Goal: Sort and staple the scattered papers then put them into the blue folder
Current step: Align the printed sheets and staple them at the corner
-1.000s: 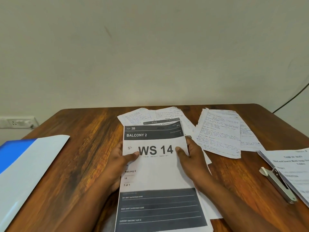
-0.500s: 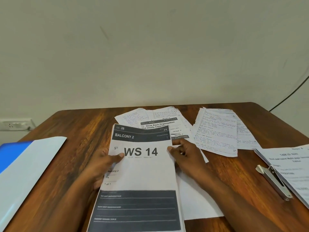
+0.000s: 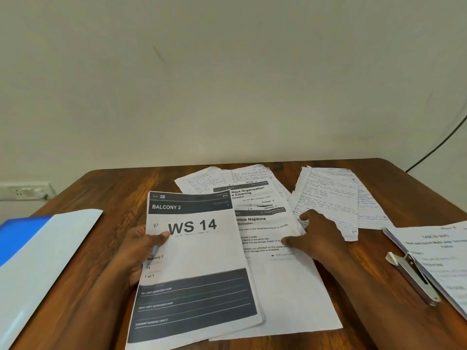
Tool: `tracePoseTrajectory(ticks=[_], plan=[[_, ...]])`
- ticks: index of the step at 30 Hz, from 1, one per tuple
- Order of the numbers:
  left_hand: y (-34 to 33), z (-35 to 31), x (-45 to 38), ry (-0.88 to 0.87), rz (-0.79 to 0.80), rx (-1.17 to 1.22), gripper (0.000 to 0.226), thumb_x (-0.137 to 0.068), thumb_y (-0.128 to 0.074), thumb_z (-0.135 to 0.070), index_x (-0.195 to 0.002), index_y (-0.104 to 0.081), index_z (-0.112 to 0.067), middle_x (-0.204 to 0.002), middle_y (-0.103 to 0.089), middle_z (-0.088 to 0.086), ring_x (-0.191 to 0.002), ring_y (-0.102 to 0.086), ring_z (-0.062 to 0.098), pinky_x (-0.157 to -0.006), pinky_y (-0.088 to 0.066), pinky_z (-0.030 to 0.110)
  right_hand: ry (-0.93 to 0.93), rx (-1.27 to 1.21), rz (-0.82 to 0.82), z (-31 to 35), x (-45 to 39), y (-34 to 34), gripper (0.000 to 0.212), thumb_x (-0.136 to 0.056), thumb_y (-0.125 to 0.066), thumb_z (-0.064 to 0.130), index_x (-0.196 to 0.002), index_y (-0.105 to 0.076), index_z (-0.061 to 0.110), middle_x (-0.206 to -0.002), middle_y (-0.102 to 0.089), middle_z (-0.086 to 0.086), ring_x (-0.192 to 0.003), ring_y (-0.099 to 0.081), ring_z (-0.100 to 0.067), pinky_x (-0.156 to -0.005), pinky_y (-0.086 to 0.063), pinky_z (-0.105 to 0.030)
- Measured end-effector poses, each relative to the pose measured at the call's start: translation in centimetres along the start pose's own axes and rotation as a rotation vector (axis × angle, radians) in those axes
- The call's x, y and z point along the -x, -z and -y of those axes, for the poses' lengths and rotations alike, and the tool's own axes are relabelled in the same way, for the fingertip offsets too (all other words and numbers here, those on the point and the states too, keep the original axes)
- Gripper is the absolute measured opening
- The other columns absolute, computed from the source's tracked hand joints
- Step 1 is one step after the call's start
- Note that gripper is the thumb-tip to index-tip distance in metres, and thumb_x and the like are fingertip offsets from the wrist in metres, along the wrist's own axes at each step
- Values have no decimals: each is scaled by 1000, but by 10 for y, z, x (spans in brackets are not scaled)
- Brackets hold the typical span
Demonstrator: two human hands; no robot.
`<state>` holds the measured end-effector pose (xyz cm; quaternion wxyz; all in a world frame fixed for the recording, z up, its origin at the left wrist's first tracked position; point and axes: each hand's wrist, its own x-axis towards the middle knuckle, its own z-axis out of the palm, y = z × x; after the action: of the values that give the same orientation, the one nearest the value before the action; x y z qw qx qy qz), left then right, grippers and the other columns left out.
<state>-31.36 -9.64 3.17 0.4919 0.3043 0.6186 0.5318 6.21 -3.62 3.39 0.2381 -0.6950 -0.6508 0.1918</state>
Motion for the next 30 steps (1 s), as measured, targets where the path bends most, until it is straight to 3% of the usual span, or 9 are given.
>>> tracePoseTrajectory(ticks=[5,12,16,21,25,30], plan=[[-3,1,0,-7,9,6,15,-98,-68,-5,-113,-69,-8,-106,-80,17,-88,-78,42,-80,-61,56,-5,-19,78,-1,-2,5,70,-66,-95,45,-120,-56,25,-122,-64,4,-99,-54,-13,-79,-46,-32],[-12,2,7,-70,24,-12,10,-98,-67,-5,-107,-69,-10,-99,-81,11,-77,-80,34,-52,-60,36,9,-52,253,-9,-5,16,75,-53,-101,45,-112,-59,28,-119,-64,12,-105,-61,-11,-82,-51,-29],[-11,2,6,-93,59,-15,15,-97,-69,-8,-112,-69,-9,-106,-81,11,-85,-79,38,-55,-60,37,-10,-27,152,3,-8,19,58,-60,-94,59,-95,-62,24,-93,-65,12,-84,-63,-10,-66,-51,-26],[-11,5,3,-128,65,-21,19,-96,-72,-11,-115,-70,-11,-108,-81,8,-87,-79,37,-63,-61,41,-15,-133,31,21,-32,9,35,-76,-88,50,-80,-63,26,-84,-67,8,-73,-61,-9,-60,-45,-26],[-13,8,0,-166,54,-30,19,-96,-72,-11,-115,-71,-12,-107,-81,6,-88,-80,34,-67,-61,42,-51,-193,-20,34,-66,-3,46,-78,-87,51,-91,-64,14,-88,-63,1,-82,-63,-17,-73,-48,-32],[-15,10,0,-199,59,-16,16,-97,-70,-9,-112,-71,-13,-106,-81,4,-88,-80,32,-66,-62,41,-147,-278,-59,50,-104,-12,49,-81,-83,55,-72,-55,16,-75,-59,-1,-72,-58,-20,-66,-43,-31]])
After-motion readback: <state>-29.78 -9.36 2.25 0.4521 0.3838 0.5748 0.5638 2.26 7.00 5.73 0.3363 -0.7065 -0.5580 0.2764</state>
